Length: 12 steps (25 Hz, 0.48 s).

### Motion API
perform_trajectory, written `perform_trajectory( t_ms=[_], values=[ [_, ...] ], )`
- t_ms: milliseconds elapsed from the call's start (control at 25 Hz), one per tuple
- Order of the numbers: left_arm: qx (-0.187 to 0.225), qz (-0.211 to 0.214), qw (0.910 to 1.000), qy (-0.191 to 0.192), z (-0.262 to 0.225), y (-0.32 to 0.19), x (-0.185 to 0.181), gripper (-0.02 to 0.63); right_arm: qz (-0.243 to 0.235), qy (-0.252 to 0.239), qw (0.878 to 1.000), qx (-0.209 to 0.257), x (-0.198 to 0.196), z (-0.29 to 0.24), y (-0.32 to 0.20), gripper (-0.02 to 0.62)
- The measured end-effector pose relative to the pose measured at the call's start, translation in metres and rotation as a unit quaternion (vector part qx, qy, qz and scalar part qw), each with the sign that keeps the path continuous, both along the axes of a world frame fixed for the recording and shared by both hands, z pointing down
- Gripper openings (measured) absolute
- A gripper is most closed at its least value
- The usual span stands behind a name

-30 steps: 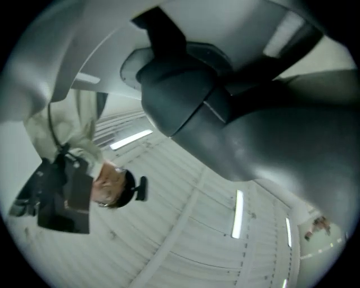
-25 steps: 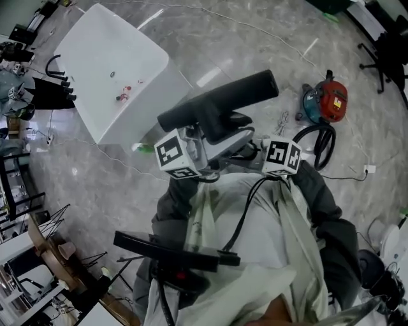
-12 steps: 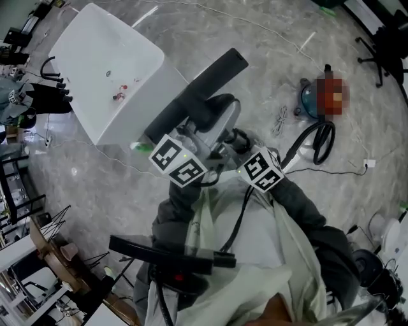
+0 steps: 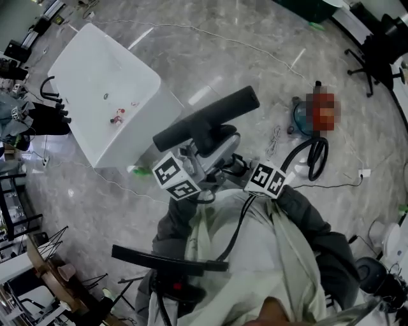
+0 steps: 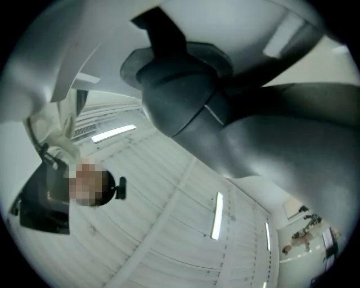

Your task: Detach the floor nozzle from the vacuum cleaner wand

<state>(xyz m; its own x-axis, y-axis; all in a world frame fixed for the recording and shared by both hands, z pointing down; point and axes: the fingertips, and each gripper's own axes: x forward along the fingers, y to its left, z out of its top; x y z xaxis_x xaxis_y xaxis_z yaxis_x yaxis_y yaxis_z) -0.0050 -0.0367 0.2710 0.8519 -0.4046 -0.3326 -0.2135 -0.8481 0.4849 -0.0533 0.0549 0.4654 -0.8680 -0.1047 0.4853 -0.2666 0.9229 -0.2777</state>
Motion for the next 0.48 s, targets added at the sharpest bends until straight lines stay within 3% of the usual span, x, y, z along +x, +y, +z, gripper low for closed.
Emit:
perform_trajectory(
  t_ms=[40,120,200,240,320,400,440,480],
  values=[
    [-0.026,-0.038,0.9987,-0.023,0.006,-0.010,-0.002,0.075,0.051,0.027,0.998,0.022,0.002,0.004,-0.011,0.037],
    [-0.078,-0.119,0.9875,-0.069,0.019,-0.028,-0.010,0.075,0.135,0.080,0.986,0.063,0.009,0.010,-0.032,0.037],
    [-0.103,-0.164,0.9766,-0.094,0.025,-0.039,-0.016,0.075,0.171,0.107,0.976,0.085,0.012,0.013,-0.043,0.037],
    [-0.100,-0.165,0.9765,-0.096,0.024,-0.039,-0.015,0.075,0.171,0.108,0.975,0.089,0.012,0.013,-0.045,0.037],
    [-0.067,-0.127,0.9859,-0.086,0.017,-0.030,-0.009,0.074,0.143,0.091,0.982,0.088,0.010,0.011,-0.040,0.037],
    [0.001,-0.041,0.9978,-0.051,0.002,-0.005,0.001,0.074,0.064,0.043,0.995,0.070,0.005,0.004,-0.020,0.040],
    [0.044,0.016,0.9986,-0.026,-0.007,0.014,0.004,0.074,0.008,0.011,0.999,0.053,0.003,-0.002,-0.005,0.040],
    [0.084,0.072,0.9939,-0.002,-0.015,0.033,0.007,0.074,-0.049,-0.016,0.998,0.034,0.002,-0.008,0.011,0.039]
  ],
)
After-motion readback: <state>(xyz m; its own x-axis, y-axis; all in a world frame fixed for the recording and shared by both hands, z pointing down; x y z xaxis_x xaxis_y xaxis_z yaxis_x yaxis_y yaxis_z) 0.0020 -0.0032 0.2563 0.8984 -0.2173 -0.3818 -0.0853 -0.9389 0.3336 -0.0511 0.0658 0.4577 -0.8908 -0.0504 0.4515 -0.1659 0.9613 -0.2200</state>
